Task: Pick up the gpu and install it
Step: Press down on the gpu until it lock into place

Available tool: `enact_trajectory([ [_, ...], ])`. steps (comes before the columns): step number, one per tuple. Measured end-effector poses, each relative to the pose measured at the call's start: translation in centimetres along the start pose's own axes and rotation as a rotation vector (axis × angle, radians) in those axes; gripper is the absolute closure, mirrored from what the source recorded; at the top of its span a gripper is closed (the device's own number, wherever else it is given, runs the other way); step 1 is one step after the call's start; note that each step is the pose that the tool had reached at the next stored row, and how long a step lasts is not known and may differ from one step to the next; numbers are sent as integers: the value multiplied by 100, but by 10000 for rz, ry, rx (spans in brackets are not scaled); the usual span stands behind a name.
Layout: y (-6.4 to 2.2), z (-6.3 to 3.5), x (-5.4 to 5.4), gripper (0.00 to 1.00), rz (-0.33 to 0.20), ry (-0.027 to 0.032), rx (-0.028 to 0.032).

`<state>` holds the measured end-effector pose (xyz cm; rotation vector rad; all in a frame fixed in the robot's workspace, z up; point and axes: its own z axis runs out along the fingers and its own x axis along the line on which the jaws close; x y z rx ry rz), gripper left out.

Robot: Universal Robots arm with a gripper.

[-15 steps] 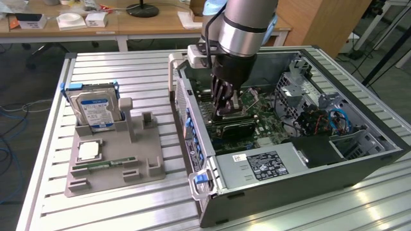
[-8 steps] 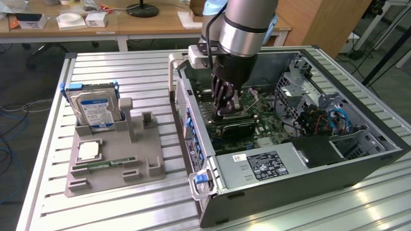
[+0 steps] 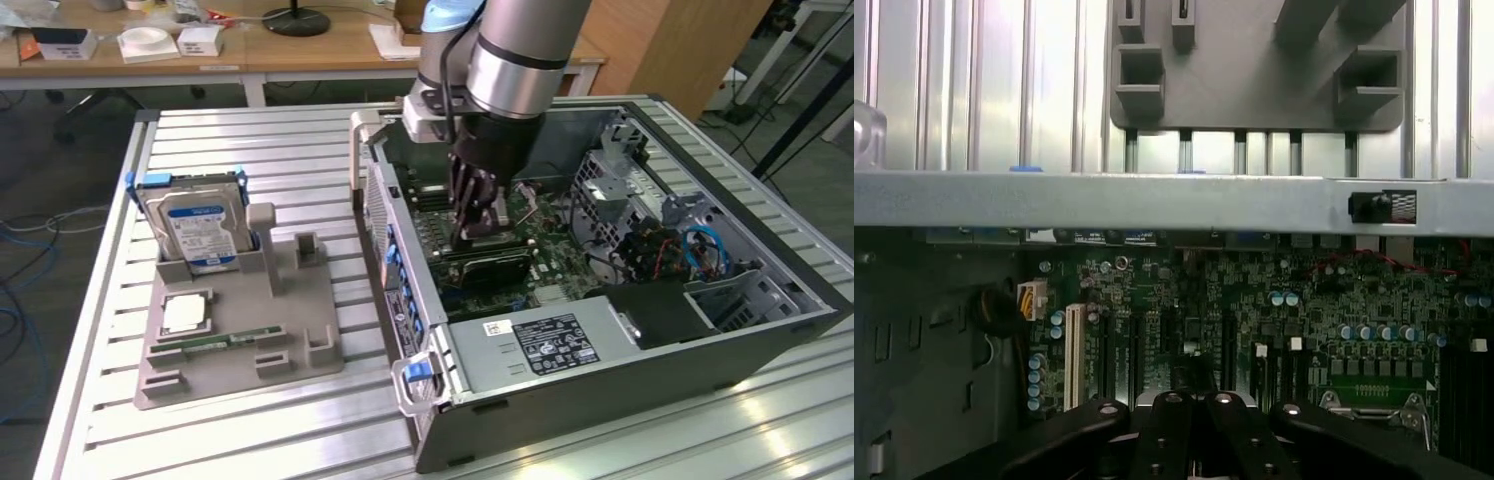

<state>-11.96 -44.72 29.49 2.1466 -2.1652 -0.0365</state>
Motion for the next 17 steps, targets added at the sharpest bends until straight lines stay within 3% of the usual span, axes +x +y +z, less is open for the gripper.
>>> enact_trajectory([
  [8, -96, 1, 0, 89, -4, 0, 0],
  [17, -100, 1, -1, 89, -3, -1, 0],
])
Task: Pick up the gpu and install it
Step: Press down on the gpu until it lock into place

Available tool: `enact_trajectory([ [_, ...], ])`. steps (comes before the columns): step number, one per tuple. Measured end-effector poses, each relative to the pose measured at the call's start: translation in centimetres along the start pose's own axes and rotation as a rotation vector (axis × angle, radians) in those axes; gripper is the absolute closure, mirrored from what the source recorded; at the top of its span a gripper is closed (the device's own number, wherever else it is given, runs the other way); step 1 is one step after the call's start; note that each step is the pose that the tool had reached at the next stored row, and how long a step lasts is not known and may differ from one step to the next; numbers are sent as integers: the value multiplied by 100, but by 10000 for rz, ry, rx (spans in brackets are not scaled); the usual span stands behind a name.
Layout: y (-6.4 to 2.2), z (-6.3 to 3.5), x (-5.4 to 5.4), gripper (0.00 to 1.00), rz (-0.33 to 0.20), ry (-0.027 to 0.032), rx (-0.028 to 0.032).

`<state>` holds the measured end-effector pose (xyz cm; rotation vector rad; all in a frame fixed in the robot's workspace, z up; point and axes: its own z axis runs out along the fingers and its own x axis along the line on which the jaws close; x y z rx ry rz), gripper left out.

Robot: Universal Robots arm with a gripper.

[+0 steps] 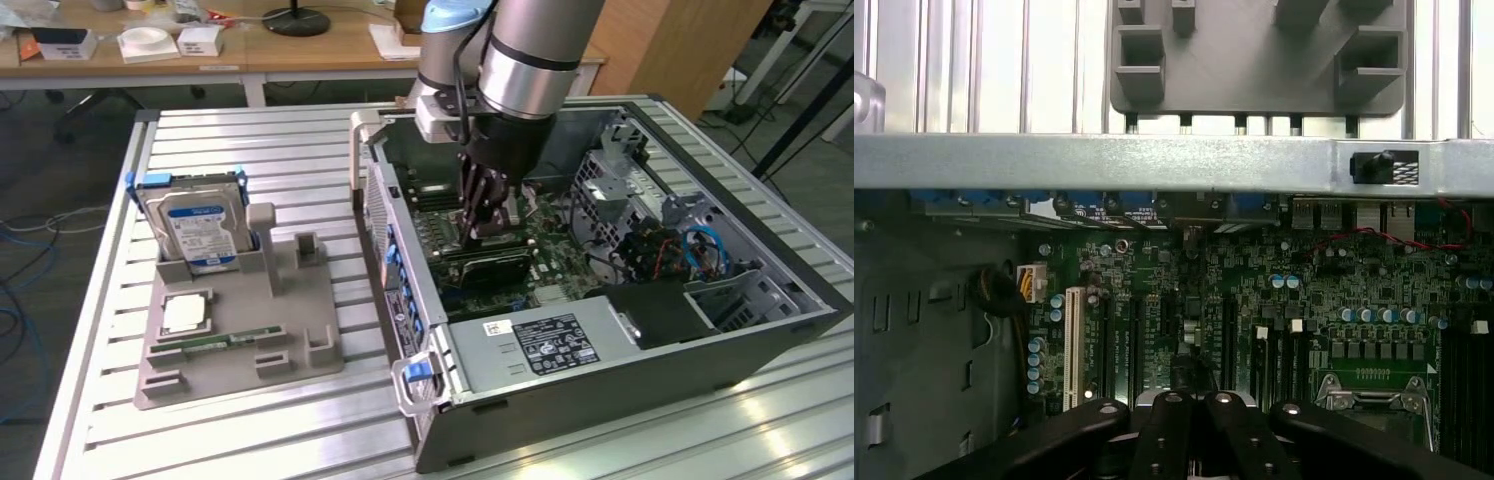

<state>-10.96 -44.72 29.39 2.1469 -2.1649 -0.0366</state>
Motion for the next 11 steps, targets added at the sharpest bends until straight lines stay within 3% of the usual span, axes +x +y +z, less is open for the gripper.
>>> enact_trajectory([
  [7, -50, 76, -6, 89, -18, 0, 2],
  [11, -84, 99, -8, 89, -124, 11, 60],
])
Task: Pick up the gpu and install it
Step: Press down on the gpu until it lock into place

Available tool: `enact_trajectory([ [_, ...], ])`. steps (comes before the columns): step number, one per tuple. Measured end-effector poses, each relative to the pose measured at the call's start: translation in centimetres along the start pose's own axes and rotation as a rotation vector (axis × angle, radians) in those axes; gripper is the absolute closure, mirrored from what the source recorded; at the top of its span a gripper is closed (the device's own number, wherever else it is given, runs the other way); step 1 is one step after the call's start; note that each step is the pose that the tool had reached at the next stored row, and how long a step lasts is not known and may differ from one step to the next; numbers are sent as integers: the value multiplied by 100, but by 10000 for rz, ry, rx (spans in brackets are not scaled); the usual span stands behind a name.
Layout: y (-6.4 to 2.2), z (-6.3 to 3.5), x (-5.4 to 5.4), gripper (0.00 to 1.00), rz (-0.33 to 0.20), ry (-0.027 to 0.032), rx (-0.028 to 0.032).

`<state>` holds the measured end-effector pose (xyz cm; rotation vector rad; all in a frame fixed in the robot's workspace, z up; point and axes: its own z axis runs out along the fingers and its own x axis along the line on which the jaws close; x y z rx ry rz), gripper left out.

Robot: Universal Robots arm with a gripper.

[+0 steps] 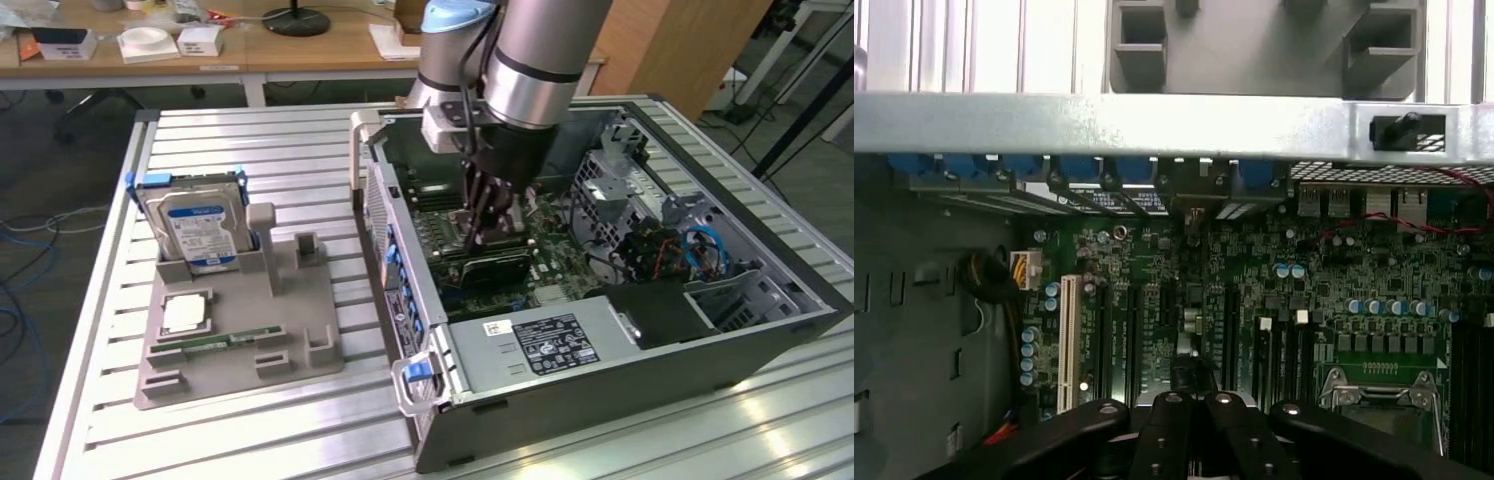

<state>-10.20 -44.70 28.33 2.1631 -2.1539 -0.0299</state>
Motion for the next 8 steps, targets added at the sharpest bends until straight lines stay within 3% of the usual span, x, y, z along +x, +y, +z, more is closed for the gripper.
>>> enact_trajectory([
  [8, -77, 75, -3, 89, -145, 10, 51],
])
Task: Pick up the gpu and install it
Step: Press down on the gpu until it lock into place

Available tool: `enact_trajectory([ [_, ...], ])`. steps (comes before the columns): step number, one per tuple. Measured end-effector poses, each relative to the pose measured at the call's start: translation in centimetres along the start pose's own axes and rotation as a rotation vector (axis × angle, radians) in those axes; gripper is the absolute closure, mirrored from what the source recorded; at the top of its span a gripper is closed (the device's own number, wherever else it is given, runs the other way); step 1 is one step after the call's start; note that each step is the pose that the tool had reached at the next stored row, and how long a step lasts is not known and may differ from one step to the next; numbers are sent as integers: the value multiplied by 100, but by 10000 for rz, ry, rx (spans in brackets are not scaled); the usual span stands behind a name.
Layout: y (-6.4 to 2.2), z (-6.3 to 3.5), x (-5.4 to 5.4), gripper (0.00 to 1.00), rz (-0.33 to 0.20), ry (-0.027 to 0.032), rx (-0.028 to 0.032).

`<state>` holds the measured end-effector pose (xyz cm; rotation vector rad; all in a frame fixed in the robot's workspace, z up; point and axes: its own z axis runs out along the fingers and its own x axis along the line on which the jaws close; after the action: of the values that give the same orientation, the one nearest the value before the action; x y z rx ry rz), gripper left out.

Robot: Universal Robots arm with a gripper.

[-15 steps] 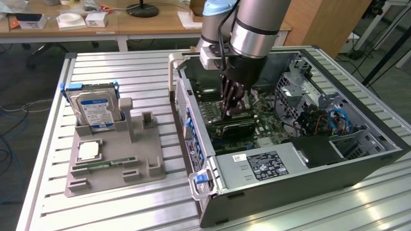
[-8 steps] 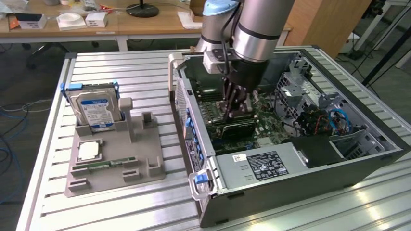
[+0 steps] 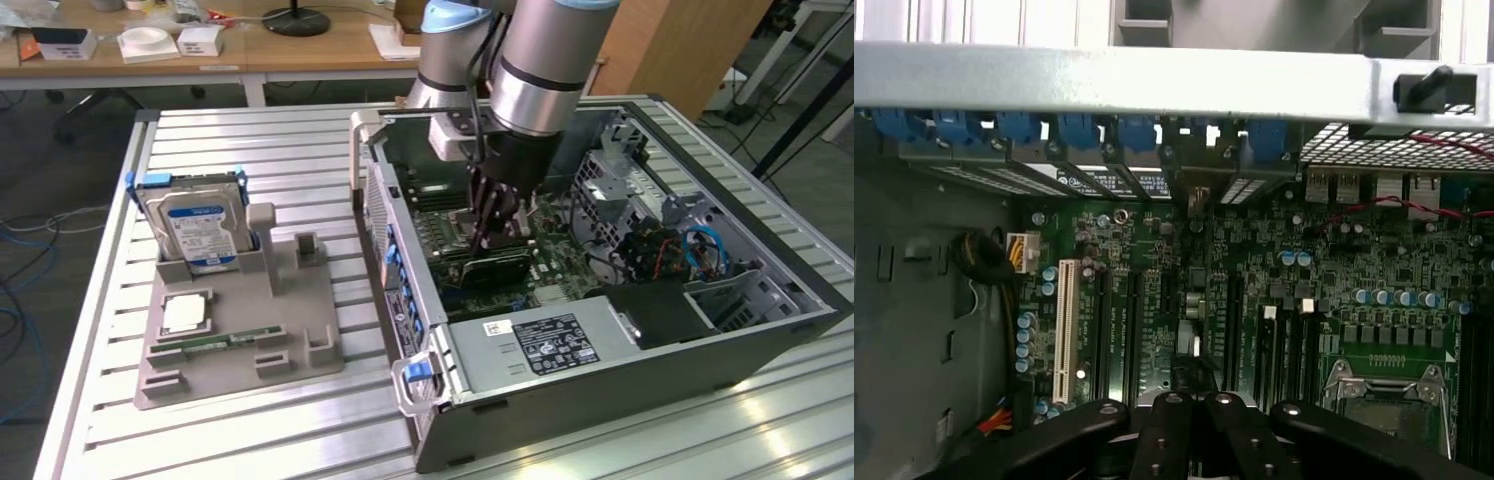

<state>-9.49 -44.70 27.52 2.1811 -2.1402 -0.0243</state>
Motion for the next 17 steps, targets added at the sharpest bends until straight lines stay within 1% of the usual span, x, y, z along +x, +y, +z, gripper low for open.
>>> enact_trajectory([
  [5, -11, 75, -4, 89, 1, -2, 1],
  [9, -21, 117, -6, 89, -4, -75, 14],
  [17, -23, 140, -7, 89, -4, -84, 14],
])
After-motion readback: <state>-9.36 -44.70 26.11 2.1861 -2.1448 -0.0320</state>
